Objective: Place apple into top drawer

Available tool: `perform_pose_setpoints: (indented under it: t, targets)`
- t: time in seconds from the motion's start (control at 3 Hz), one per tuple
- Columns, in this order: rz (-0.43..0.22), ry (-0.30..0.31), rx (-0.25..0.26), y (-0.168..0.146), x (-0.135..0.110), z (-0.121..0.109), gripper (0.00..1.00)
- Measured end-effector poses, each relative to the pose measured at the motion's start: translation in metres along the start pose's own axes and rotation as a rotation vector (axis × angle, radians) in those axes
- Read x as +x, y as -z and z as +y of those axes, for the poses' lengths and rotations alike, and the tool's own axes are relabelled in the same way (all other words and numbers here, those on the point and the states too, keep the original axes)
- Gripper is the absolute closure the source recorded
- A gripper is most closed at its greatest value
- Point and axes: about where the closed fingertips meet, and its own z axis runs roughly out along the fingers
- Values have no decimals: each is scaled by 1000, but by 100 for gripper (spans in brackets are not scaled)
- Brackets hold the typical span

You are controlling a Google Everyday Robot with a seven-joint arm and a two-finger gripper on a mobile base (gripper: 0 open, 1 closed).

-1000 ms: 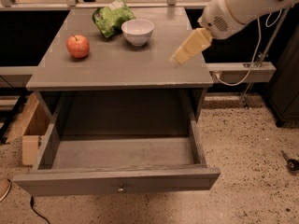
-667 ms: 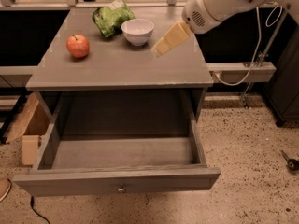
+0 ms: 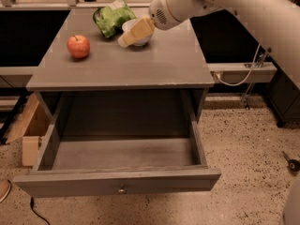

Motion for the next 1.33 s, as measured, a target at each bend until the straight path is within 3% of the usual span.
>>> perform_pose_setpoints:
  t: [0.33, 1.0, 1.33]
  targets:
    - [0, 0, 0, 0, 0, 0, 0]
    - [18, -24, -63, -81, 6, 38, 0]
    - [14, -57, -51, -114, 0, 48, 0]
